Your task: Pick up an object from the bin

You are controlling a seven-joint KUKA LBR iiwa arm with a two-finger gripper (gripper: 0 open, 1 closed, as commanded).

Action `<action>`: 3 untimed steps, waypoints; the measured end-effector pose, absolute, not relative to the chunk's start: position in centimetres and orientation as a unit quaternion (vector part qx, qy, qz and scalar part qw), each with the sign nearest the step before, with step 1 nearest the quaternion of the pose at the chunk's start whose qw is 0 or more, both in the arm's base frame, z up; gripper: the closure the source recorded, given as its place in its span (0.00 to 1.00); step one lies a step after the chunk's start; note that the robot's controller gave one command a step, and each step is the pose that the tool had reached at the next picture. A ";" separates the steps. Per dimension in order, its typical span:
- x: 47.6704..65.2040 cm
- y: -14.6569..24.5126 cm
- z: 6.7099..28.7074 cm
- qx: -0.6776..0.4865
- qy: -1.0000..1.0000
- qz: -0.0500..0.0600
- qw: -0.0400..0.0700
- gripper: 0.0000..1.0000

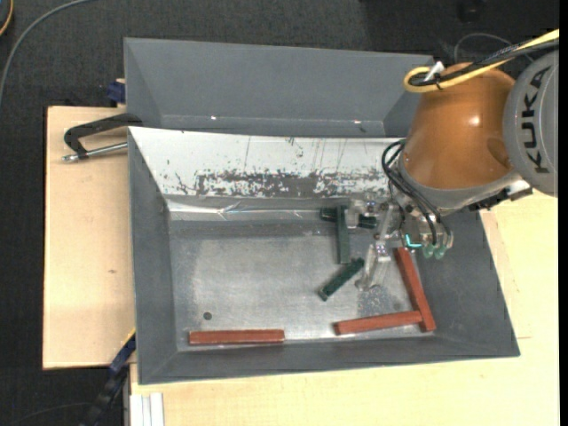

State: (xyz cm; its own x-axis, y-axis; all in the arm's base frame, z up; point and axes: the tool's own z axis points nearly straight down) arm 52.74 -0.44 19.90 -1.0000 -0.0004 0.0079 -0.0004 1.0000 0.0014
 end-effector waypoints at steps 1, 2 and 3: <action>53.9 -4.5 7.2 -0.011 -1.000 0.000 0.000 0.00; 54.0 -4.4 7.5 -0.010 -1.000 0.000 -0.004 1.00; 53.9 -4.4 7.4 -0.010 -1.000 0.000 -0.001 0.00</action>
Offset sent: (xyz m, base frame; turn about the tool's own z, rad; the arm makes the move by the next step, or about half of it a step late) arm 0.0104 -0.0404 -0.1263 0.0207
